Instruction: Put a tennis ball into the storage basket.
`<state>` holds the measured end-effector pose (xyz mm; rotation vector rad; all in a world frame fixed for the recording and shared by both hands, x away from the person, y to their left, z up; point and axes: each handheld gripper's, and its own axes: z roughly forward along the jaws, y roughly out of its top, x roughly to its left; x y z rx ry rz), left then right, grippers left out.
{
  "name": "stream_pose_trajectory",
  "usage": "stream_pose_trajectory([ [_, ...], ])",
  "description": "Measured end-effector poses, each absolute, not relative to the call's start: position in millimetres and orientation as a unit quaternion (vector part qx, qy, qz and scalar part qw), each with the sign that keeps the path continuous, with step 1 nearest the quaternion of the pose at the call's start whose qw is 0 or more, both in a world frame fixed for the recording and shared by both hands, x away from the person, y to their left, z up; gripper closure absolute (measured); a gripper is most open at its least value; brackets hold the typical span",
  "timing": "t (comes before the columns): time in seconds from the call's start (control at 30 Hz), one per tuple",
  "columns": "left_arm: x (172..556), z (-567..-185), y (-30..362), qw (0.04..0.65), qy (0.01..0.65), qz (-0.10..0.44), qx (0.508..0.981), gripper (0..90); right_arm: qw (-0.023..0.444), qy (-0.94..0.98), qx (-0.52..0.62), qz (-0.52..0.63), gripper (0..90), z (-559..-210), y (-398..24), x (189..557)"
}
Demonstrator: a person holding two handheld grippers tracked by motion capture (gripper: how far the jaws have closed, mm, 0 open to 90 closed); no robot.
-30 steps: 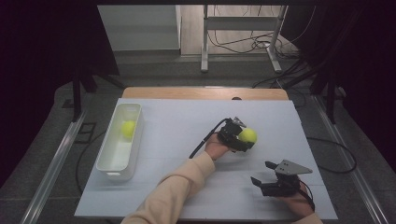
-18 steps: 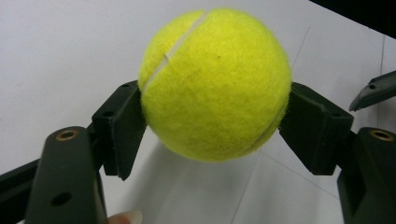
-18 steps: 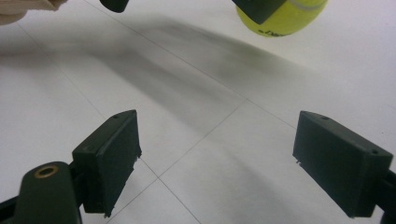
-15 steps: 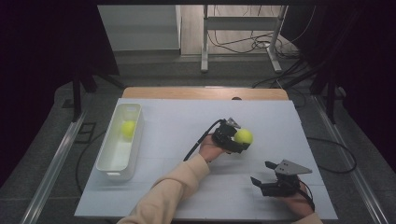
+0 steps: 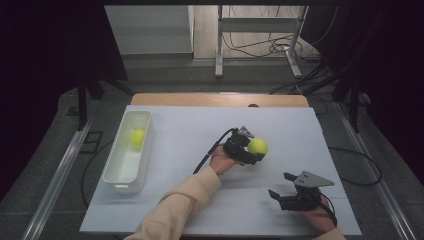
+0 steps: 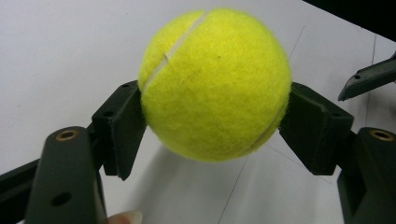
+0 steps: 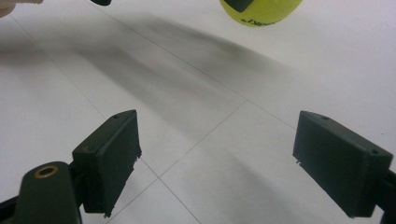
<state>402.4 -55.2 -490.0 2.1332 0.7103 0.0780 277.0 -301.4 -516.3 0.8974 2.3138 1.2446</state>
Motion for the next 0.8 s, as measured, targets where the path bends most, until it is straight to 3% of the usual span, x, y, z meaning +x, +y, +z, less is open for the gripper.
stream_pose_trajectory([
  [0.8,392.3,-483.4,-29.9,0.442,0.293,0.041,0.847,27.4,0.183,0.819,0.318,0.442,15.1,-515.9,-301.3,276.8],
])
